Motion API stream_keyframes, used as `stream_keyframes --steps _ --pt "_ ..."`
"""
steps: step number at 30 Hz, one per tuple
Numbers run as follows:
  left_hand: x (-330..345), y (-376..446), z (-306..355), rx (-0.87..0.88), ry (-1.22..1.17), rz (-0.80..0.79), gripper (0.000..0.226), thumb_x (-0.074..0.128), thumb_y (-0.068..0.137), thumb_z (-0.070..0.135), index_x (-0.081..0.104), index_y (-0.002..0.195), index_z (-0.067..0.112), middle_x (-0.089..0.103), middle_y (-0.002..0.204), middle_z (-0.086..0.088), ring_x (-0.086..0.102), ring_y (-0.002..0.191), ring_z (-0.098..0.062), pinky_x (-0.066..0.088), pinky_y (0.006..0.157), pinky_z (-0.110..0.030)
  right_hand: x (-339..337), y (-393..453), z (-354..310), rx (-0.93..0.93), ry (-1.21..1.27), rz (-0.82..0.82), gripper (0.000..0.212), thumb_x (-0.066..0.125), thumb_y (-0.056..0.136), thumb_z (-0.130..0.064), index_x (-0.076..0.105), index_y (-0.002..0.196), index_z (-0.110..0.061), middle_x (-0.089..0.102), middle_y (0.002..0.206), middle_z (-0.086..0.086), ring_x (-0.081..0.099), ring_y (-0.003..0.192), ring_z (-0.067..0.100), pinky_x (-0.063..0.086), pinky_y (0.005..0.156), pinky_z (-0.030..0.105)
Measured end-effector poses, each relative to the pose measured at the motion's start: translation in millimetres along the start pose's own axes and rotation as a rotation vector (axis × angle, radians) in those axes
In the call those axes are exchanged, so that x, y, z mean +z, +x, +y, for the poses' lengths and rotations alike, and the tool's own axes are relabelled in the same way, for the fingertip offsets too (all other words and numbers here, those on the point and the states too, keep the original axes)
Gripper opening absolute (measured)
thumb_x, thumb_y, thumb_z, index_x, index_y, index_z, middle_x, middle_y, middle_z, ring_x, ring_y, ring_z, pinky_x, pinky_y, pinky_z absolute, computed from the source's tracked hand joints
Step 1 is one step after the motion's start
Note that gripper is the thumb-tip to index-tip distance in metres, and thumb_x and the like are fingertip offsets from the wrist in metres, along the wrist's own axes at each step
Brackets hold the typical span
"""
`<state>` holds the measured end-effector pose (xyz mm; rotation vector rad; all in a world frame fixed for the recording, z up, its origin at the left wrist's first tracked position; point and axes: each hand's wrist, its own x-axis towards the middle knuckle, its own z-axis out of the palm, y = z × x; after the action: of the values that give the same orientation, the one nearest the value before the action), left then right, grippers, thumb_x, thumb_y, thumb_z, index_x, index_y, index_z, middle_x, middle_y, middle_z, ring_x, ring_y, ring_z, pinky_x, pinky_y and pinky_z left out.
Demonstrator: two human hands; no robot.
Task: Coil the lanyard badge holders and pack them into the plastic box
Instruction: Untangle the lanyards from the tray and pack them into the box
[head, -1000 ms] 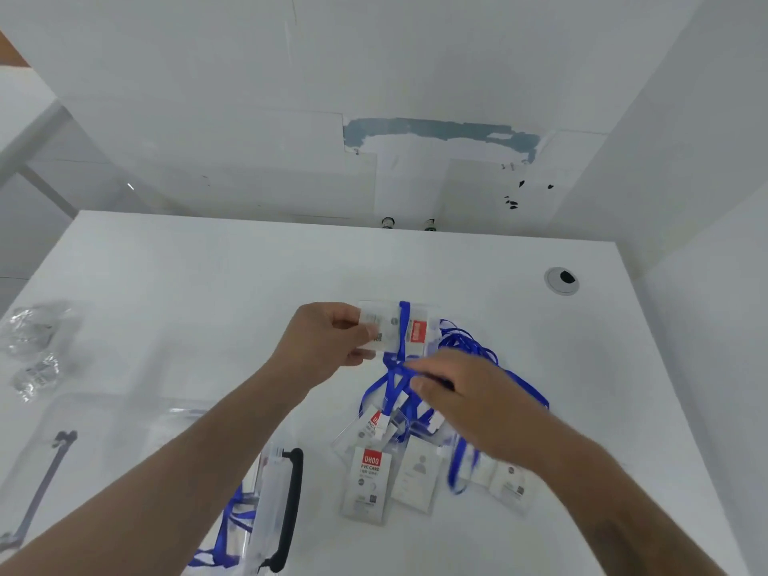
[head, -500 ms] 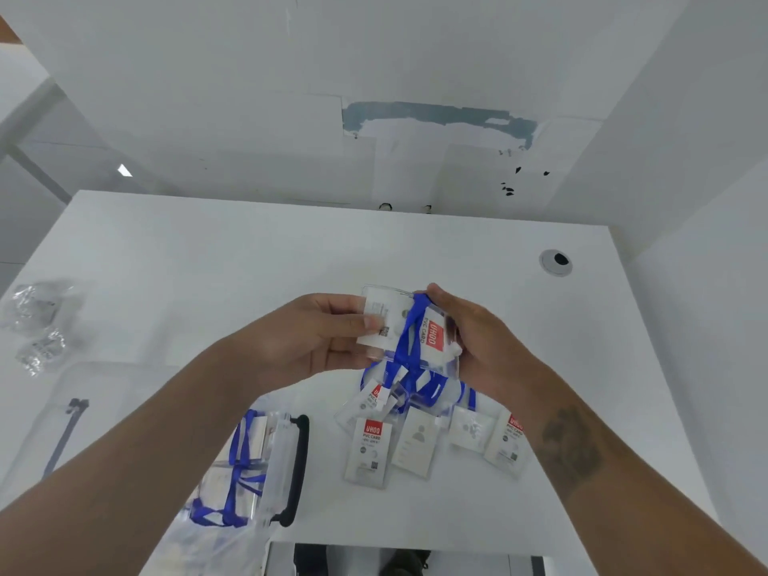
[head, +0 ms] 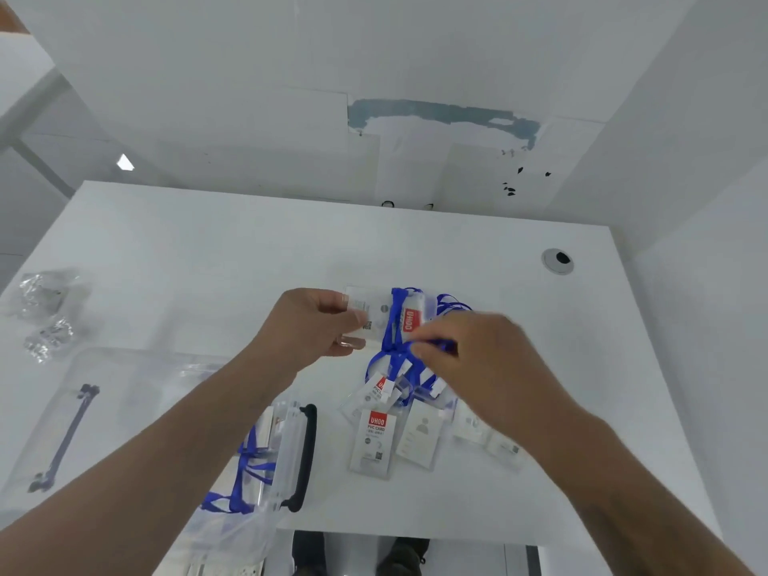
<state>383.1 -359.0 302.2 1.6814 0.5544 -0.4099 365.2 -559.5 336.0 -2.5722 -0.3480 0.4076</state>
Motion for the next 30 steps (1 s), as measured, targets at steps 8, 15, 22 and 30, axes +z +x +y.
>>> stream_keyframes --steps 8,15,22,30 --pt "-55 -28 -7 -0.029 -0.083 -0.088 0.021 0.072 0.084 0.006 0.071 0.105 0.001 0.077 0.096 -0.012 0.075 0.085 -0.029 0.062 0.071 -0.028 1 48 -23 -0.065 0.215 0.001 0.016 0.079 0.075 -0.044 0.073 0.081 -0.031 0.07 0.085 -0.019 0.062 0.075 -0.002 0.048 0.071 0.022" --pt "-120 -47 -50 -0.14 -0.096 -0.057 0.026 0.073 0.084 0.005 0.068 0.109 0.003 0.078 0.095 -0.009 0.076 0.083 -0.026 0.062 0.071 -0.03 57 57 -77 -0.061 0.333 -0.149 0.022 0.082 0.077 -0.03 0.071 0.095 -0.024 0.074 0.078 -0.01 0.069 0.062 0.004 0.055 0.059 0.017" --pt "-191 -53 -109 -0.301 0.001 -0.026 0.017 0.066 0.092 0.009 0.064 0.108 0.008 0.077 0.096 -0.014 0.076 0.08 -0.028 0.063 0.071 -0.033 139 58 -134 -0.087 0.175 -0.315 0.014 0.076 0.082 -0.03 0.074 0.095 -0.026 0.074 0.078 -0.011 0.066 0.06 0.001 0.052 0.061 0.018" --pt "-204 -21 -157 -0.274 0.457 0.1 0.012 0.048 0.097 0.008 0.058 0.104 0.006 0.067 0.103 -0.016 0.067 0.088 -0.028 0.058 0.077 -0.038 236 71 -157 -0.074 -0.133 -0.294 0.018 0.061 0.092 -0.031 0.064 0.109 -0.025 0.068 0.102 -0.003 0.062 0.089 0.019 0.05 0.073 0.031"
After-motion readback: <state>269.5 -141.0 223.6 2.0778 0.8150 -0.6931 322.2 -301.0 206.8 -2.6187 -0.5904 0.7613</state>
